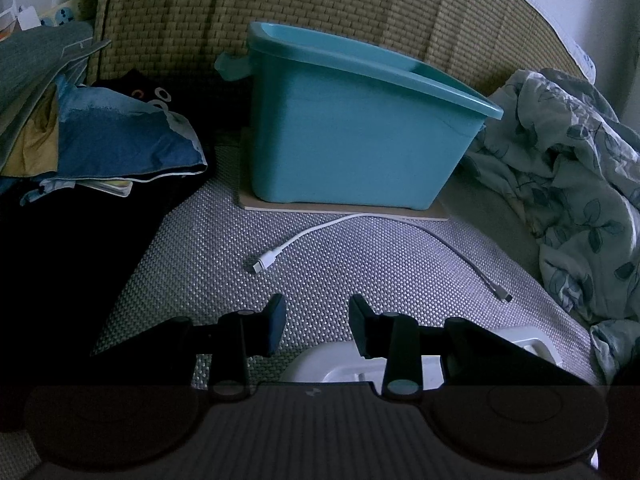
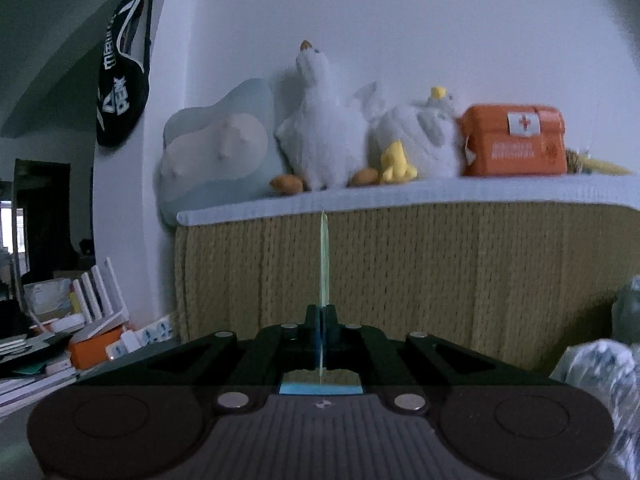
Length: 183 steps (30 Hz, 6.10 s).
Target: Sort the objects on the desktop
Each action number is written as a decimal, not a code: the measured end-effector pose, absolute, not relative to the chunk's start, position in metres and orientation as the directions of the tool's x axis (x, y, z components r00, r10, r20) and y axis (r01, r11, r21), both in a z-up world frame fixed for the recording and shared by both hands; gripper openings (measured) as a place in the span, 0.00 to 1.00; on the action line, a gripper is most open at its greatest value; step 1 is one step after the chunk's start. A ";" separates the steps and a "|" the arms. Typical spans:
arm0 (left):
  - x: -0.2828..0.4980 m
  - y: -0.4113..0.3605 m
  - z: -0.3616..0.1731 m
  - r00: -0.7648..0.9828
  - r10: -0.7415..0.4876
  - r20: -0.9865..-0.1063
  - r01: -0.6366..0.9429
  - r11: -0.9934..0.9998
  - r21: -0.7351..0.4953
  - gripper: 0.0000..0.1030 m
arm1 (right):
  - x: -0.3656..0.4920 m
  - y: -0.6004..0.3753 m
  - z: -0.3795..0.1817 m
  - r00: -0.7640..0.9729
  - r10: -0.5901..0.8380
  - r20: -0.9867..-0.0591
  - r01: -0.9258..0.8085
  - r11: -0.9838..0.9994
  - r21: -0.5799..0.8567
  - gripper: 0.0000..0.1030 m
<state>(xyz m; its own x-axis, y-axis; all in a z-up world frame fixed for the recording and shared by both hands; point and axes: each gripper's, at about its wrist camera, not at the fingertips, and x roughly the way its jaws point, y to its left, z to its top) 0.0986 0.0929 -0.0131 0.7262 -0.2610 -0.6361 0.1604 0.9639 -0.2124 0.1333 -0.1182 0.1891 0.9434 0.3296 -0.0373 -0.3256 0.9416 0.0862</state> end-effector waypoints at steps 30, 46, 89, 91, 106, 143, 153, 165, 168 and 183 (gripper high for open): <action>0.100 0.092 -0.013 0.722 -0.269 -0.637 0.165 0.962 -0.219 0.38 | 0.136 -0.135 0.177 0.966 0.254 -0.050 -0.239 0.949 0.207 0.12; 0.099 0.091 -0.015 0.718 -0.267 -0.643 0.176 0.963 -0.203 0.38 | 0.135 -0.150 0.114 0.905 0.310 -0.292 -0.250 0.941 0.227 0.44; 0.100 0.091 -0.014 0.718 -0.279 -0.638 0.177 0.959 -0.220 0.39 | 0.194 -0.078 -0.036 0.573 0.240 -0.784 -0.279 0.956 0.089 0.62; 0.100 0.092 -0.014 0.717 -0.278 -0.639 0.177 0.959 -0.219 0.39 | 0.195 -0.083 -0.034 0.569 0.242 -0.786 -0.269 0.958 0.100 0.58; 0.100 0.094 -0.014 0.715 -0.280 -0.640 0.183 0.959 -0.216 0.39 | 0.191 -0.093 -0.030 0.583 0.249 -0.774 -0.283 0.955 0.093 0.28; 0.100 0.094 -0.013 0.717 -0.285 -0.637 0.185 0.958 -0.221 0.39 | 0.152 -0.072 0.129 0.811 0.348 -0.470 -0.401 0.916 -0.013 0.25; 0.100 0.094 -0.014 0.716 -0.288 -0.636 0.189 0.957 -0.221 0.39 | 0.186 -0.080 0.149 0.888 0.296 -0.352 -0.303 0.952 0.037 0.26; 0.100 0.094 -0.014 0.716 -0.293 -0.634 0.188 0.955 -0.229 0.39 | 0.227 -0.082 0.107 0.876 0.222 -0.428 -0.206 0.975 0.084 0.26; 0.101 0.093 -0.014 0.715 -0.295 -0.634 0.192 0.955 -0.227 0.39 | 0.223 -0.079 0.105 0.877 0.216 -0.428 -0.214 0.975 0.054 0.26; 0.101 0.094 -0.015 0.715 -0.294 -0.634 0.189 0.955 -0.229 0.39 | 0.225 -0.087 0.103 0.873 0.215 -0.438 -0.194 0.977 0.094 0.38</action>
